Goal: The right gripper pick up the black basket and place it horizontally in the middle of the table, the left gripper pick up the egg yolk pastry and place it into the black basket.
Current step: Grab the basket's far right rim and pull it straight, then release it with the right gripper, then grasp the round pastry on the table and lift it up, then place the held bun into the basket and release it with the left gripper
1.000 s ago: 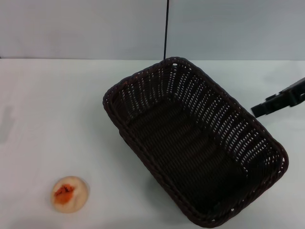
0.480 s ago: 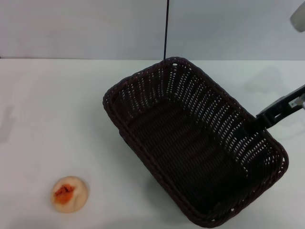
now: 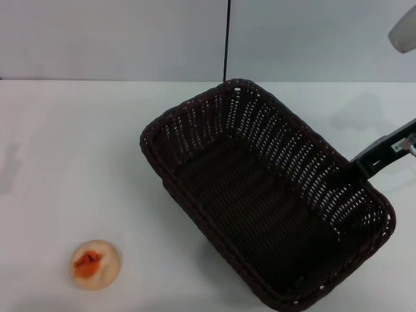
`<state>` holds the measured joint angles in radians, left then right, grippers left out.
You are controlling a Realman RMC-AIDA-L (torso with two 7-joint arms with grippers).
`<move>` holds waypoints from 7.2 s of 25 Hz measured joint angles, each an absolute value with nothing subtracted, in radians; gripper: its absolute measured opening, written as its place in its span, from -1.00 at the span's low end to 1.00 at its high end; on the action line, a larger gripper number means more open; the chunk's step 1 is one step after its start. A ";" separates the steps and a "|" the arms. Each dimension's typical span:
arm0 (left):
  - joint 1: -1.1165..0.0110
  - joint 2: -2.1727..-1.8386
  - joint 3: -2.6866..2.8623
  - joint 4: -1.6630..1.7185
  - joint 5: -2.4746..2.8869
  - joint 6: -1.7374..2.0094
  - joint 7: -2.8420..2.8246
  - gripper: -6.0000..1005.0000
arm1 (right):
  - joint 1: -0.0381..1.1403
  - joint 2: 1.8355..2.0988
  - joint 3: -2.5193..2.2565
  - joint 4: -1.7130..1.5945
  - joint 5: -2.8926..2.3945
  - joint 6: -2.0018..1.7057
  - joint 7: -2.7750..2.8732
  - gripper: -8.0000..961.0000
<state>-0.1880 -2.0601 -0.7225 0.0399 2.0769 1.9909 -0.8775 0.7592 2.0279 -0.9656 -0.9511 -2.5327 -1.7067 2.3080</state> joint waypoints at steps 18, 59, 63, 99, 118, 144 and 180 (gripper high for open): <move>-0.188 -2.060 -0.725 0.039 2.077 1.991 -0.881 0.62 | 0.690 1.954 -0.850 -1.006 -2.193 -1.785 2.243 -0.60; -0.227 -2.061 -0.624 0.038 2.082 1.965 -0.908 0.62 | 0.770 1.969 -0.902 -0.955 -2.194 -1.813 1.530 -0.56; -0.230 -2.063 -0.596 0.038 2.082 1.965 -0.908 0.62 | 0.771 1.978 -0.905 -0.968 -2.194 -1.786 1.523 -0.49; -0.128 -2.055 0.125 0.344 2.082 1.952 -0.753 0.61 | 0.332 2.069 -0.615 -0.440 -1.032 -1.606 0.938 -0.14; -0.099 -2.059 0.187 0.276 2.235 1.769 -0.632 0.59 | 0.334 2.072 -0.468 -0.311 -1.029 -1.598 0.927 -0.14; -0.090 -2.056 0.144 0.285 2.277 1.720 -0.634 -0.23 | 0.332 2.072 -0.475 -0.285 -1.033 -1.603 0.931 -0.14; -0.442 -2.065 0.142 0.131 2.051 1.880 -0.772 -0.73 | 0.317 2.070 -0.467 -0.284 -1.029 -1.598 0.928 -0.14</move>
<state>-0.4424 -2.0650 0.1420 0.1308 2.0508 1.8804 -0.7723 0.3170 2.0704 -0.4668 -0.2838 -1.0292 -1.5982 0.9282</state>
